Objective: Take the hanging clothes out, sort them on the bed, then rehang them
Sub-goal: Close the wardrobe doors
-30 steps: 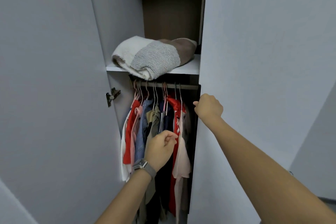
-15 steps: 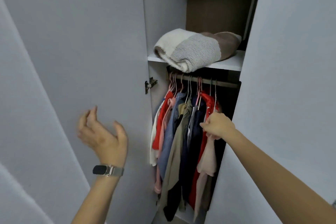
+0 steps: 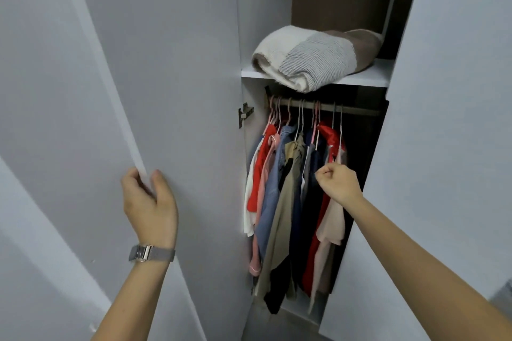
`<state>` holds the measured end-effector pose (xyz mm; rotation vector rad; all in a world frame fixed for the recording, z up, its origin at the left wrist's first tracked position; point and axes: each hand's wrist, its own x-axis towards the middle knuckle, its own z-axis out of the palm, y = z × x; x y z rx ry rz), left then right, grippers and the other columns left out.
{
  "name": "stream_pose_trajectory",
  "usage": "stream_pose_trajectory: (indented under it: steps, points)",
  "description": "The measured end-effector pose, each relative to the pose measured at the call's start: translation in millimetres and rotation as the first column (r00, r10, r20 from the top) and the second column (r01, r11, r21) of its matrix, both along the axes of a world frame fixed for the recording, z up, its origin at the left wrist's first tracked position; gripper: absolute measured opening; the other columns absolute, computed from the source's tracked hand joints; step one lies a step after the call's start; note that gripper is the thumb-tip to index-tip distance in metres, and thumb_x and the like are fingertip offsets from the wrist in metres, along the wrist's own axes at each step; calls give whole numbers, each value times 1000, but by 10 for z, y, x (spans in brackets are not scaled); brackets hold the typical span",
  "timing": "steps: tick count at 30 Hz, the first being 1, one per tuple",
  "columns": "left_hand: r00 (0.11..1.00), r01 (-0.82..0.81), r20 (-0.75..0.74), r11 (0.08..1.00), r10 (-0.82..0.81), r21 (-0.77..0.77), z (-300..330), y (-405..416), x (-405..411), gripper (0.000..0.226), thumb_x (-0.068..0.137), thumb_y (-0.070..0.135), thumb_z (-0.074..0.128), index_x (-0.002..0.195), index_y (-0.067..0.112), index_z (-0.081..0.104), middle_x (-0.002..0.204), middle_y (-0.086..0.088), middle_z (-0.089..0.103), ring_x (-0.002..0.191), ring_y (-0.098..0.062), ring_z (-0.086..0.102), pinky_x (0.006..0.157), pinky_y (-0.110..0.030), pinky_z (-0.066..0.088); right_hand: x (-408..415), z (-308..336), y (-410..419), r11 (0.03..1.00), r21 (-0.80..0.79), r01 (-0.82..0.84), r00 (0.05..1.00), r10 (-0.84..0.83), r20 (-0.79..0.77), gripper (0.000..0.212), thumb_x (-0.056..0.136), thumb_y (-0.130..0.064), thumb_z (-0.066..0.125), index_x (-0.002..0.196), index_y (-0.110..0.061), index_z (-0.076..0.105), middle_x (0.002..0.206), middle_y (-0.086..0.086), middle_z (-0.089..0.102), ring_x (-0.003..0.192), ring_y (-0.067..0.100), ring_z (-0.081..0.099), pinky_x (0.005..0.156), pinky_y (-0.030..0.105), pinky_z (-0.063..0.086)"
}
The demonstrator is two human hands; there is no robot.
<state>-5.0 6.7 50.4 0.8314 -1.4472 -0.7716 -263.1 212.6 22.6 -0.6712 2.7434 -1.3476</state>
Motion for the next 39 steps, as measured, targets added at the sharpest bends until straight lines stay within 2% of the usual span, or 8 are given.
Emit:
stream_pose_trajectory:
  steps: [3,8,10,14,16,19,25,39]
  points:
    - [992,115,-40,992,-117,-51,29,382,13,22,93,25,44,104,8,53,82,3,54,66,-1,46,62,-7,35,83,-19,191,996,-69,55,997,-58,-42,14,85,-18,57,95,-16,66,90,-1,66,84,14,59,76,20,40]
    - [922,387,48,901,-385,-196,-64,915,-272,26,93,22,41,110,15,58,99,9,61,90,2,55,77,0,37,156,31,559,959,-209,193,958,-230,-170,30,85,-15,60,115,-10,60,110,3,62,96,17,57,85,26,43]
    - [862,506,152,812,-483,-290,-109,1091,-481,32,93,20,40,122,18,55,112,21,54,105,12,50,88,-2,37,166,40,750,946,-214,244,941,-284,-182,35,85,-16,60,119,-9,56,117,4,59,104,20,55,90,31,45]
    - [604,793,495,531,-625,-297,-274,1372,-1049,67,87,-1,39,143,27,13,151,7,24,139,-2,24,112,-17,24,135,28,1162,910,-159,384,900,-407,-156,50,82,-24,64,127,-10,47,119,1,56,105,25,54,84,34,45]
    - [497,851,676,457,-545,-258,-344,1459,-1391,77,84,-6,35,145,25,0,156,3,9,144,-10,12,114,-32,26,113,35,1337,902,-120,415,889,-430,-156,54,81,-25,65,129,-10,44,122,2,56,104,26,55,84,34,45]
    - [439,840,832,484,-339,-246,-356,1558,-1807,80,84,-7,34,148,19,-7,158,0,-6,146,-15,3,110,-41,30,109,44,1511,898,-65,436,883,-441,-162,56,81,-25,65,131,-10,43,125,2,53,106,26,54,85,33,44]
    - [409,831,896,477,-171,-288,-273,1633,-2158,82,80,-8,37,149,11,-4,158,-9,-5,145,-21,10,92,-34,41,38,46,1551,903,61,425,892,-406,-196,57,83,-22,63,134,-10,42,133,6,47,125,23,43,92,32,42]
    - [155,860,985,482,71,-170,-31,1577,-2785,86,87,-3,48,147,9,-13,156,-7,-17,146,-20,-3,110,-41,29,-400,103,1412,923,239,302,946,-260,-192,75,88,-22,55,151,-16,16,158,2,18,144,21,19,112,36,29]
